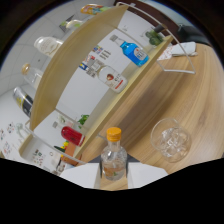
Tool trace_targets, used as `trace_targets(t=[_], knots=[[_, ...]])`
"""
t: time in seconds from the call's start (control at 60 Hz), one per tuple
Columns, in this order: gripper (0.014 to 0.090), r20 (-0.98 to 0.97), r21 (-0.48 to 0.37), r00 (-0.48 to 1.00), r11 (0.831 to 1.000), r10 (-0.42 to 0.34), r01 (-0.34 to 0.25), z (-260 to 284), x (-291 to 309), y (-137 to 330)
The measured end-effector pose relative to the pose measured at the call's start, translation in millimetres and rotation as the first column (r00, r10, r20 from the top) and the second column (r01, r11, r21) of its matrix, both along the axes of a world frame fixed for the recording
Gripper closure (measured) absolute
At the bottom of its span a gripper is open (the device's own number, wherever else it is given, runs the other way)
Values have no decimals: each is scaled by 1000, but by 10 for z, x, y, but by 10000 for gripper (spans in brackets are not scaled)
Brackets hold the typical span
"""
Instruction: Make me a cup of Mount Fuji.
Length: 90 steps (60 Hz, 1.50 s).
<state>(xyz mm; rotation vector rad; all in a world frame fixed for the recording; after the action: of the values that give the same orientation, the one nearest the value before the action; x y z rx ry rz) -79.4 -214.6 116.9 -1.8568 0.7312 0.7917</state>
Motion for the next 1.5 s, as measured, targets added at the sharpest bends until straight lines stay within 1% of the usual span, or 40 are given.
trace_targets(t=[0.1, 0.2, 0.3, 0.383, 0.533, 0.633, 0.817, 0.9, 0.983, 1.067, 1.133, 1.217, 1.283, 1.383, 1.417, 1.5], knots=[[689, -207, 5, 977, 998, -54, 56, 70, 40, 52], [689, -416, 7, 903, 993, -106, 120, 137, 100, 126], [691, -581, -12, 803, 988, -133, 155, 169, 141, 164], [690, -693, -29, 706, 985, -143, 171, 170, 184, 170], [690, -819, -38, 557, 981, -138, 189, 215, 210, 190], [690, -856, -49, 499, 981, -139, 189, 228, 215, 201], [689, -827, -40, 545, 982, -137, 185, 227, 225, 179], [690, -757, -19, 641, 985, -127, 173, 315, 200, 162], [690, -603, 35, 791, 987, -103, 156, 469, 184, 138], [687, -350, 116, 933, 985, -83, 131, 695, 157, 115], [687, -89, 167, 993, 982, -78, 92, 835, 107, 105], [688, 177, 209, 981, 977, -75, 37, 929, -49, 111], [688, 351, 208, 935, 978, -59, -17, 846, -222, 116], [690, 555, 154, 832, 983, -5, -97, 510, -516, 114], [690, 606, 136, 795, 984, 10, -116, 372, -619, 120], [691, 690, 66, 719, 983, 78, -169, 16, -819, 140]])
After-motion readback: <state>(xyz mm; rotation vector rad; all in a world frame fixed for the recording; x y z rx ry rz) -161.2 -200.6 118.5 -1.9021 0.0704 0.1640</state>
